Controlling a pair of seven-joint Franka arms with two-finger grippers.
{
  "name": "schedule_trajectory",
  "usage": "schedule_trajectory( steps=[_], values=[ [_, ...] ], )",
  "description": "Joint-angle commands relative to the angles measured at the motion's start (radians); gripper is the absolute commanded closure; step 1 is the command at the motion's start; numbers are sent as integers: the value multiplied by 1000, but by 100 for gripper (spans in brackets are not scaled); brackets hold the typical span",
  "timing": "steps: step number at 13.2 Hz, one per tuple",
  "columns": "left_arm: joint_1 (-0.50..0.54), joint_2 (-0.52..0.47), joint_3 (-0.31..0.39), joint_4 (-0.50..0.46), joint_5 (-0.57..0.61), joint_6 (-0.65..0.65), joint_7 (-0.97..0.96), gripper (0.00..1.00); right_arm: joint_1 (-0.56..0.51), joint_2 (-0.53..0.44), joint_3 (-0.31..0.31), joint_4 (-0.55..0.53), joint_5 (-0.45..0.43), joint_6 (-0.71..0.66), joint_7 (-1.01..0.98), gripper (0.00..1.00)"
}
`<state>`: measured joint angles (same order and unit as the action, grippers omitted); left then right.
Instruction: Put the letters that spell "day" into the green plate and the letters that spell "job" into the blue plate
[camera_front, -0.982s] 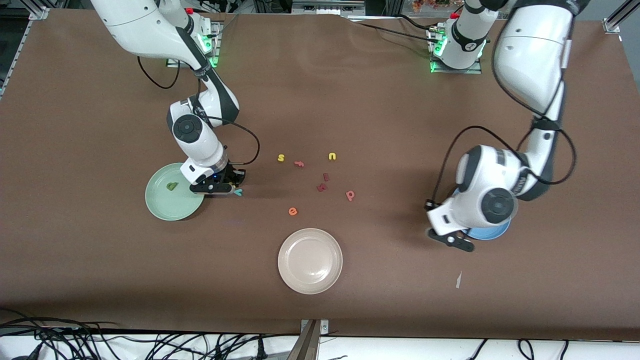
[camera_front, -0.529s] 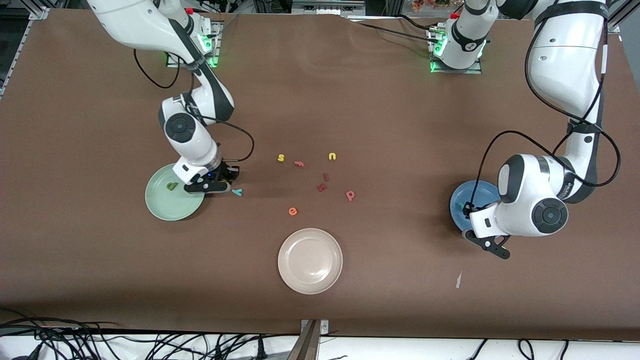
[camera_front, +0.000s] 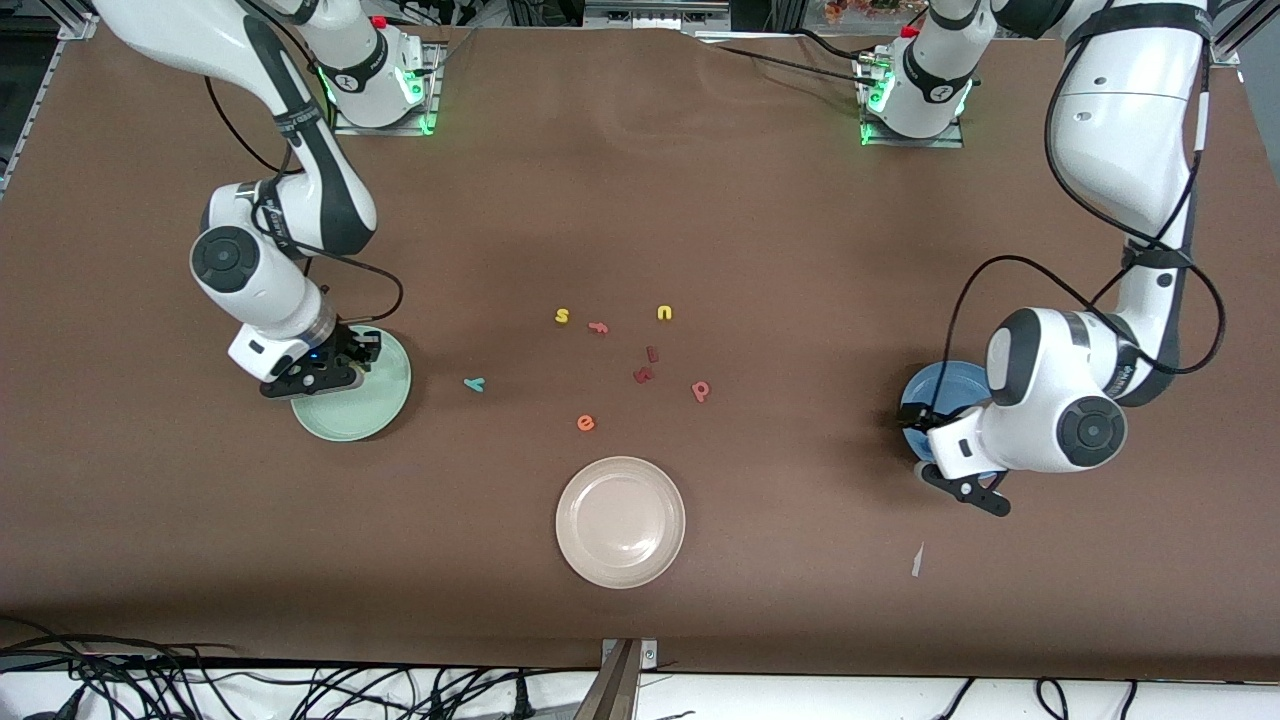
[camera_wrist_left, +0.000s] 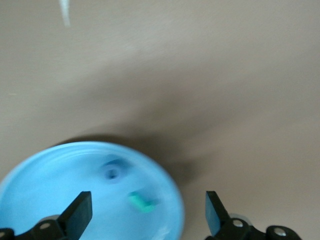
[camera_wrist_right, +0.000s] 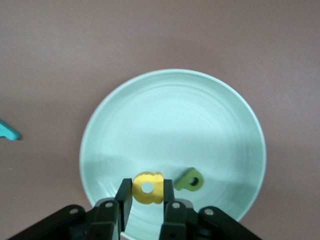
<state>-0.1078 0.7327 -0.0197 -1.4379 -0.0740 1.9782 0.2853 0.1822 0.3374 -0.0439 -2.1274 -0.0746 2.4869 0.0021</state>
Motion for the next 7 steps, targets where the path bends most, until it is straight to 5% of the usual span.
schedule_trajectory(
  steps=[1, 7],
  values=[
    [-123, 0, 6, 23, -23, -2, -194, 0, 2, -6, 2, -12, 18, 4, -10, 36],
    [-282, 26, 4, 27, -134, 120, -709, 0, 32, 12, 32, 15, 18, 6, 154, 32]
  ],
)
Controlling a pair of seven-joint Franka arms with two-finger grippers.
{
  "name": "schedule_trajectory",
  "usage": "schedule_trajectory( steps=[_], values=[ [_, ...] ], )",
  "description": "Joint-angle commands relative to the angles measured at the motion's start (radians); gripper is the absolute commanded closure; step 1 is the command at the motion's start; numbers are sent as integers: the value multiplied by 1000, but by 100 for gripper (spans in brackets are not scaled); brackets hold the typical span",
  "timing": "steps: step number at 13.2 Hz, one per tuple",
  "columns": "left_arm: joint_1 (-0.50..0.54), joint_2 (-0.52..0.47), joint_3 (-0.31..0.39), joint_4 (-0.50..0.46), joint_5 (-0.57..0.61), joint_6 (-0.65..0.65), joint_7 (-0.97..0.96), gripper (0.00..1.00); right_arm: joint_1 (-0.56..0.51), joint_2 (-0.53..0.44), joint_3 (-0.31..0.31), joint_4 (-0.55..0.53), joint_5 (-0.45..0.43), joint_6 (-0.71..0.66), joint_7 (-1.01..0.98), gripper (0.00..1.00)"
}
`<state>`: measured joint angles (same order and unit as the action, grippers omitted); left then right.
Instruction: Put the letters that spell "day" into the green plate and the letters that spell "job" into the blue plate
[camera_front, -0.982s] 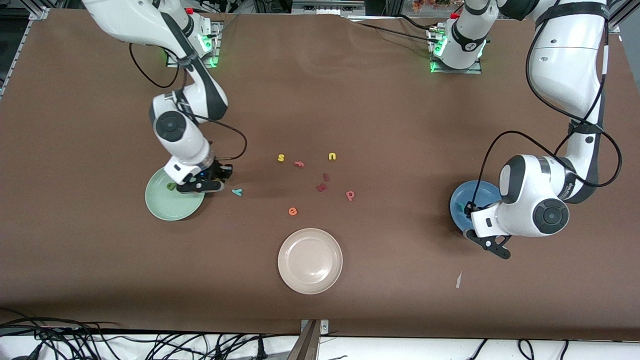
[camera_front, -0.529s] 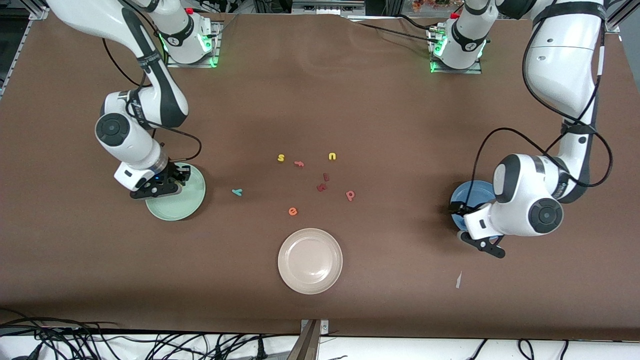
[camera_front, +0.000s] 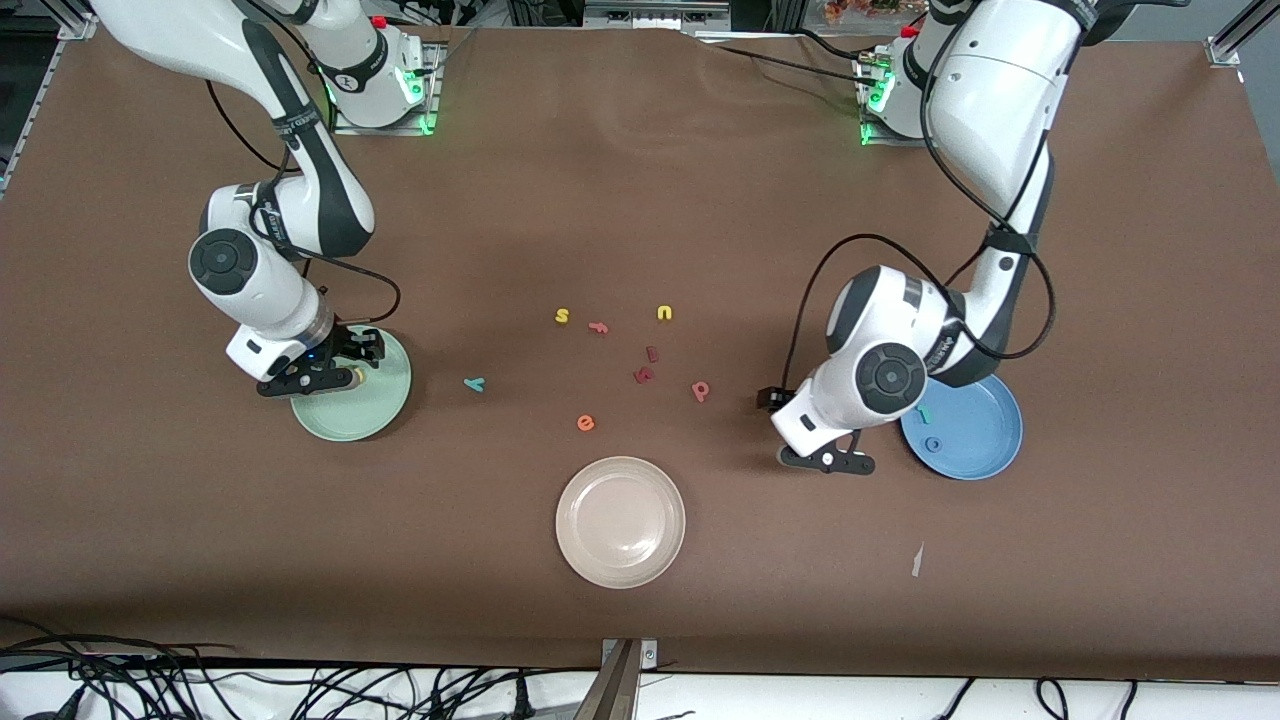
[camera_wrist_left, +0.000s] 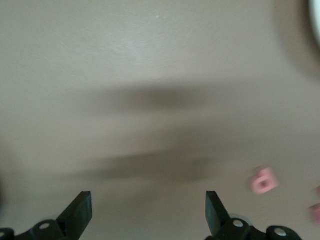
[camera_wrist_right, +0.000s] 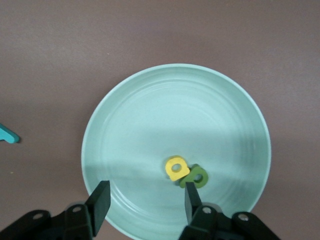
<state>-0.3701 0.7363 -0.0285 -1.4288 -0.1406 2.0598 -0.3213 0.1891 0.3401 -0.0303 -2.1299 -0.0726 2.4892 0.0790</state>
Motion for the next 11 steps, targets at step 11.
schedule_trajectory(
  steps=[11],
  values=[
    [-194, 103, 24, -1, 12, 172, -525, 0, 220, 237, 23, 243, 16, 42, 470, 32]
  ],
)
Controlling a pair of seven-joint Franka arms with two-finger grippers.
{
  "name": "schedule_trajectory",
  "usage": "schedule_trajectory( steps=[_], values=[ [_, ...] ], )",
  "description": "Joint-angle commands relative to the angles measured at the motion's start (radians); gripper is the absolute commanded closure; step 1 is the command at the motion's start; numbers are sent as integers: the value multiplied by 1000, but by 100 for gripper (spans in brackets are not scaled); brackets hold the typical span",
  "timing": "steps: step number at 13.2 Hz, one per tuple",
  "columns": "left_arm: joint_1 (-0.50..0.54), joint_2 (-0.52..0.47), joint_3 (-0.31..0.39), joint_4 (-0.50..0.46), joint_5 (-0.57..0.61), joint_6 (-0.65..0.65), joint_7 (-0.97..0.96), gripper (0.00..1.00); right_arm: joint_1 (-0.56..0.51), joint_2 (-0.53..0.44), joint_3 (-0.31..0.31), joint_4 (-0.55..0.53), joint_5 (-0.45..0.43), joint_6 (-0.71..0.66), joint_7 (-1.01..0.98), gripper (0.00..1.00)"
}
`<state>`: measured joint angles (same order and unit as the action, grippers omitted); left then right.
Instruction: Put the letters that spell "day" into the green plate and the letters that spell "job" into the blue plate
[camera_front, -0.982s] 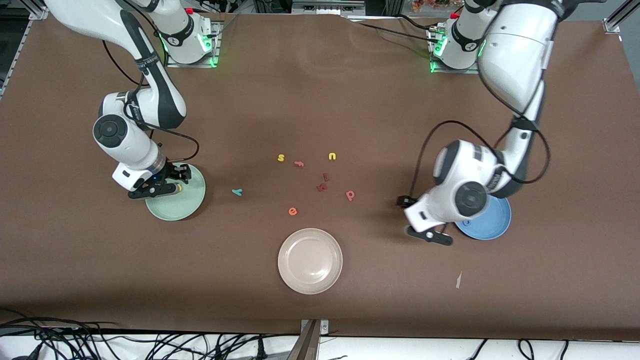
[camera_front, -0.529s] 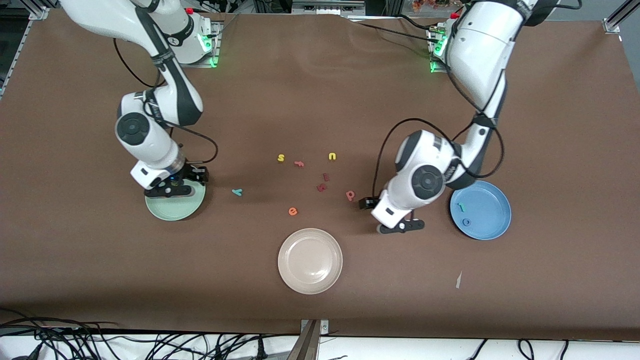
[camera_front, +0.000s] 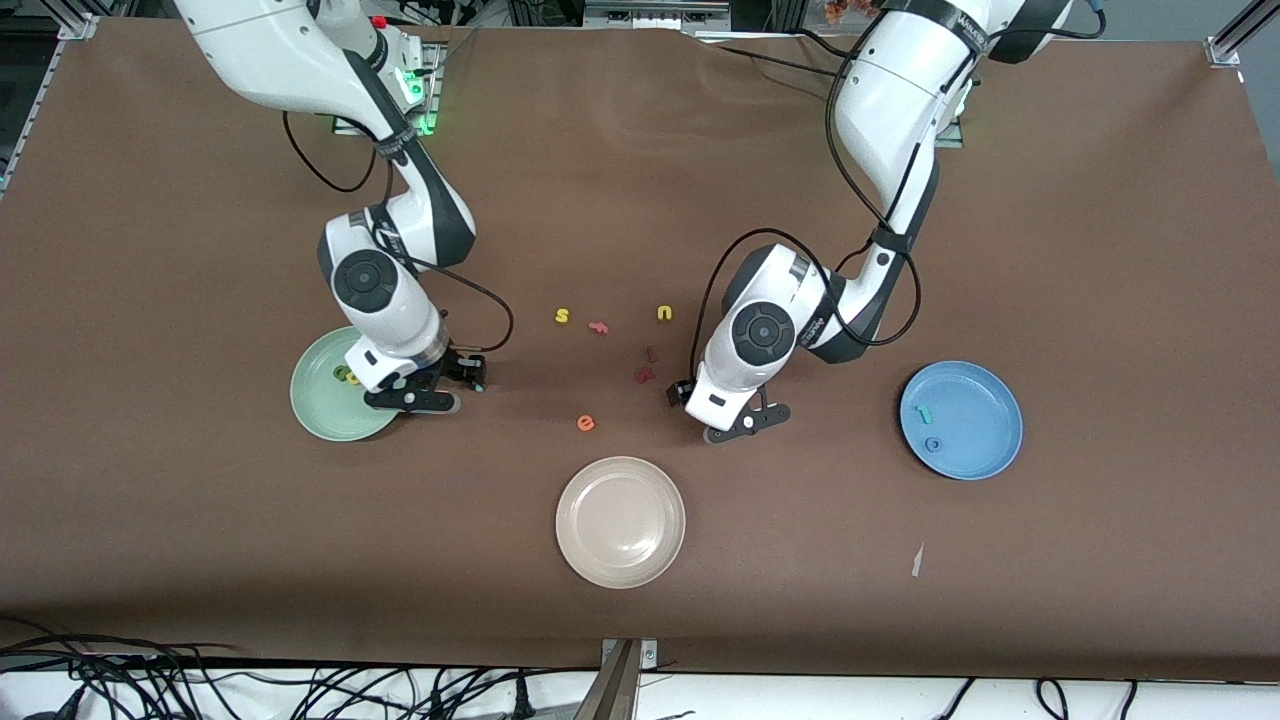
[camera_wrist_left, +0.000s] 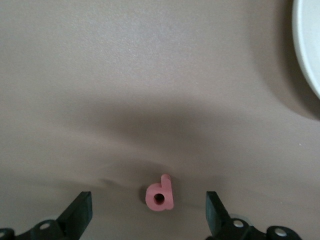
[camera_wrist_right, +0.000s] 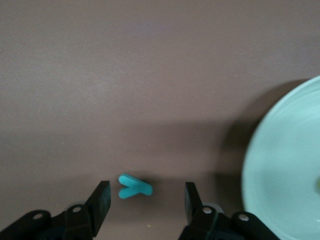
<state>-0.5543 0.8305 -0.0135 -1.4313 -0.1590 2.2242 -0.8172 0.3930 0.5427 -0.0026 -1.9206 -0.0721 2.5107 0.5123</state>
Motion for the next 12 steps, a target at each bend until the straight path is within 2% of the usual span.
schedule_trajectory(
  steps=[1, 5, 6, 9, 12],
  values=[
    [-19, 12, 9, 0, 32, 8, -37, 0, 21, 39, -5, 32, 17, 37, 38, 32],
    [-27, 19, 9, -3, 47, 8, -45, 9, 21, 59, -5, 22, 17, 68, 40, 32],
    [-27, 21, 9, -3, 59, 8, -46, 16, 21, 63, -5, 8, 17, 85, 41, 32],
    [-29, 35, 7, 0, 73, 28, -53, 19, 23, 49, -5, -43, 17, 105, 43, 32],
    [-38, 41, 9, 2, 72, 29, -53, 26, 23, 48, -5, -55, 17, 126, 60, 34]
  ],
)
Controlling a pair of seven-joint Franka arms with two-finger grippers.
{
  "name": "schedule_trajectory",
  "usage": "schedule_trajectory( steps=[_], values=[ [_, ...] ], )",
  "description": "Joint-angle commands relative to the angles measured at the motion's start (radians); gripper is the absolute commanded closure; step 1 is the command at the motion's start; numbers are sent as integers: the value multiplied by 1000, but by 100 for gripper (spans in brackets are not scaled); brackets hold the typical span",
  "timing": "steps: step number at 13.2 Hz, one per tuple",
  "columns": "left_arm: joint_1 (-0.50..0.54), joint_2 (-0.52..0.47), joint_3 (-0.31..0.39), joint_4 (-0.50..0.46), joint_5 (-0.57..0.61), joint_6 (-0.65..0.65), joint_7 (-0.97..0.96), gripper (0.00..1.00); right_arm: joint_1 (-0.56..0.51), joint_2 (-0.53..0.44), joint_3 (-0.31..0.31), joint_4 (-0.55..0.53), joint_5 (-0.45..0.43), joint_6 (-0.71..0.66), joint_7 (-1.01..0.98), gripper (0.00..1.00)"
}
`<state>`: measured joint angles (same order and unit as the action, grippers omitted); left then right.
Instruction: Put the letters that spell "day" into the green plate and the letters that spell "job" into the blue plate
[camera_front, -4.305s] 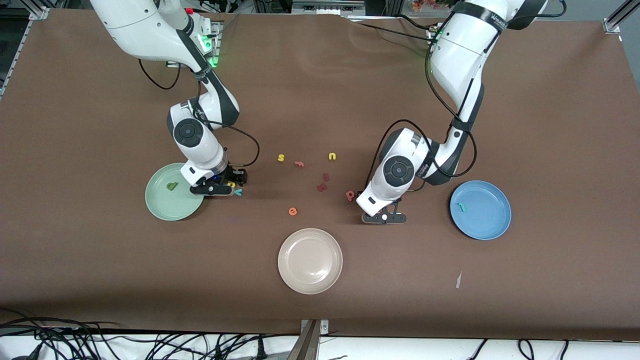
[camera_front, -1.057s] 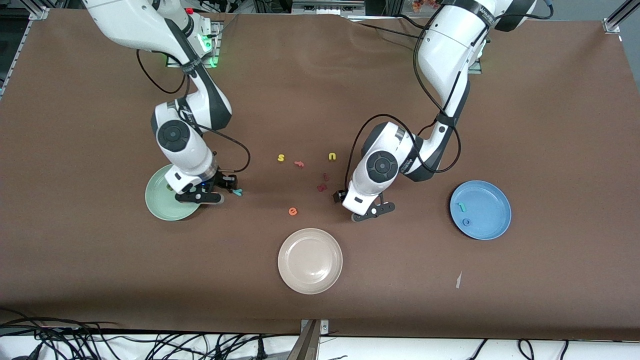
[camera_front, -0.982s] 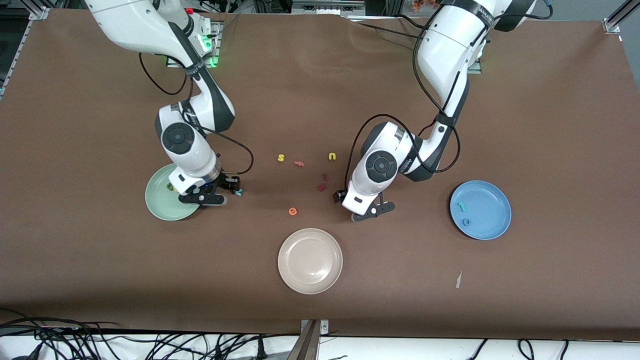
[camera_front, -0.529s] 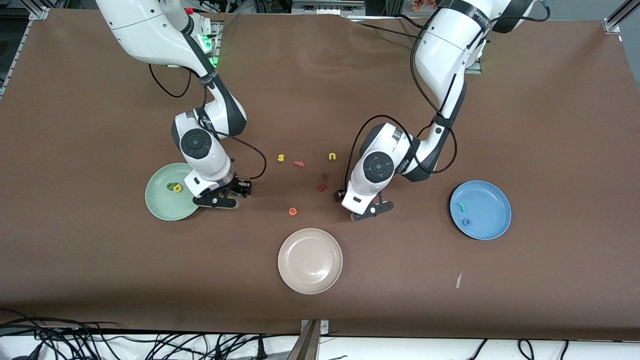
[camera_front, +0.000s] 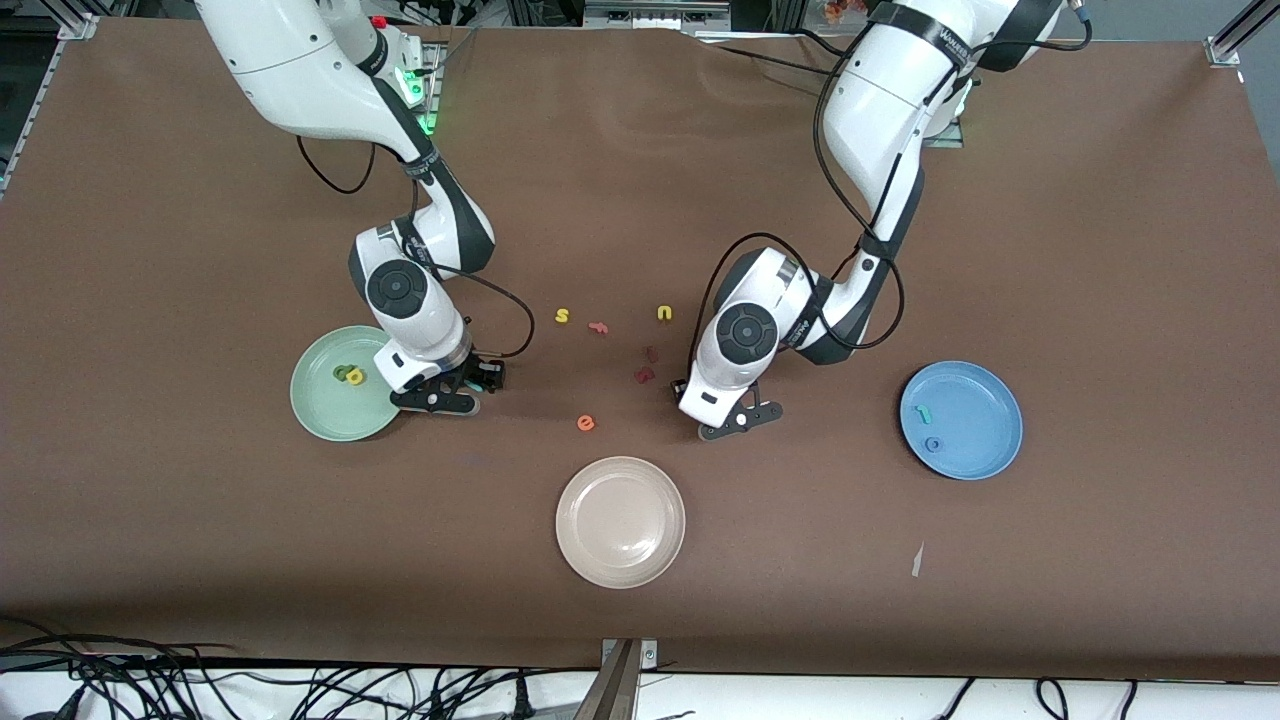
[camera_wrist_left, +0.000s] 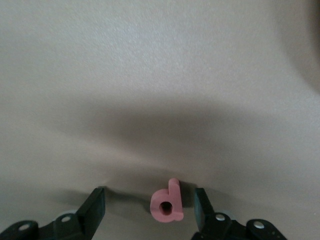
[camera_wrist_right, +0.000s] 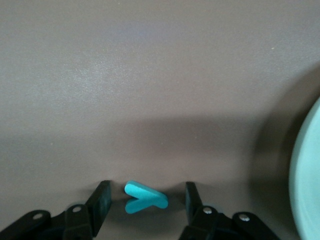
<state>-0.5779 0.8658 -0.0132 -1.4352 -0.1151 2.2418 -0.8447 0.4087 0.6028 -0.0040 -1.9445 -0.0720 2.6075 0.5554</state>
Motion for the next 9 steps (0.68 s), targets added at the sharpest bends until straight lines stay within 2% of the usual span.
schedule_trajectory(
  steps=[1, 3, 6, 9],
  values=[
    [-14, 9, 9, 7, 28, 12, -25, 30, 7, -11, -4, -36, 17, 32, 17, 37],
    [-20, 10, 9, 9, 28, 12, -27, 43, 7, -12, -4, -40, 15, 33, 17, 50],
    [-20, 12, 9, 12, 29, 12, -31, 62, 7, -12, -4, -42, 14, 37, 12, 61],
    [-20, 12, 9, 12, 29, 12, -30, 70, 9, -12, -4, -42, 14, 36, 8, 64]
  ],
)
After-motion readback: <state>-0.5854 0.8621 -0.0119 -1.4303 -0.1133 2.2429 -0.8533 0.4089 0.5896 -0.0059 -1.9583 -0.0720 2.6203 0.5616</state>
